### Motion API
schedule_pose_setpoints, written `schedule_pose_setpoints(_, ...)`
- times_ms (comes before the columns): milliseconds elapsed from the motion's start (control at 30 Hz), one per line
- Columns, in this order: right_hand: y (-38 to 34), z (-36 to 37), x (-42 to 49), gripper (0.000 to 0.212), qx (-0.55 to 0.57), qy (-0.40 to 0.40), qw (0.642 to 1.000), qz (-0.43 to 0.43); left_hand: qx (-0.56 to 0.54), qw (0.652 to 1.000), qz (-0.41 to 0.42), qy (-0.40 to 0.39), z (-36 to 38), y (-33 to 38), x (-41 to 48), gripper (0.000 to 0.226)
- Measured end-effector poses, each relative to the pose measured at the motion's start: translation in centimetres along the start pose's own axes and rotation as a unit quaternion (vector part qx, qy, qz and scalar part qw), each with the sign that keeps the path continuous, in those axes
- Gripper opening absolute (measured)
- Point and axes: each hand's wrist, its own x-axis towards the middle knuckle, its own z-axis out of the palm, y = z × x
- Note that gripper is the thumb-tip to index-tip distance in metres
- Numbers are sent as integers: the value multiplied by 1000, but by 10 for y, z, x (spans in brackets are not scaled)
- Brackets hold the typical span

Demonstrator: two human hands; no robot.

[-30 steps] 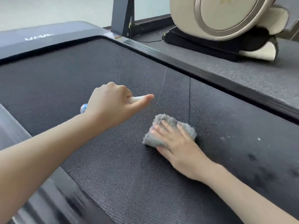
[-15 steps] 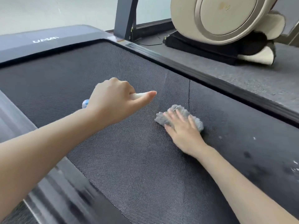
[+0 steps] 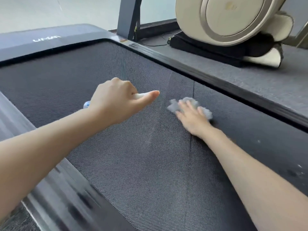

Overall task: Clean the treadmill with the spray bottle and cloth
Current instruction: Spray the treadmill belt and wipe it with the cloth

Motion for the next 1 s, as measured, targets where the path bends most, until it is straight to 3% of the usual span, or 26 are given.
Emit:
schedule_pose_setpoints(100,-72,24,-51,46,-7,14,959,-284,3,1000,0,1,1,-1,2,75)
schedule_pose_setpoints(167,-89,30,-82,47,-2,-49,926,-373,-2,1000,4,1,2,-3,2,75)
schedule_pose_setpoints(233,-71,18,-64,42,5,-37,928,-371,-5,1000,6,0,4,-5,0,74)
schedule_pose_setpoints(267,-57,13,-48,31,-9,9,938,-346,-4,1000,4,-1,4,-7,0,74)
schedule_pose_setpoints(333,-22,0,-13,18,-39,82,976,-199,-6,1000,0,-4,4,-10,-2,74)
schedule_pose_setpoints(400,10,-2,10,41,-13,37,998,-38,-10,1000,-4,-5,3,-12,-4,75)
schedule_pose_setpoints(467,14,1,11,53,-16,5,1000,10,-12,1000,-10,-7,-1,-13,-4,75)
schedule_pose_setpoints(567,-21,7,-20,51,9,-4,996,-93,-9,1000,-16,-2,-6,-11,-3,75)
schedule_pose_setpoints(733,-84,46,-138,47,-33,-7,933,-357,-3,1000,-3,8,-16,-2,-3,78)
schedule_pose_setpoints(833,-79,54,-184,45,-33,-14,917,-397,-10,1000,10,11,-17,2,-7,76)
schedule_pose_setpoints(933,-67,29,-165,41,-8,-14,901,-433,-10,1000,12,6,-19,5,-11,76)
schedule_pose_setpoints(1000,-49,4,-127,32,11,44,956,-291,-10,1000,8,3,-22,7,-13,76)
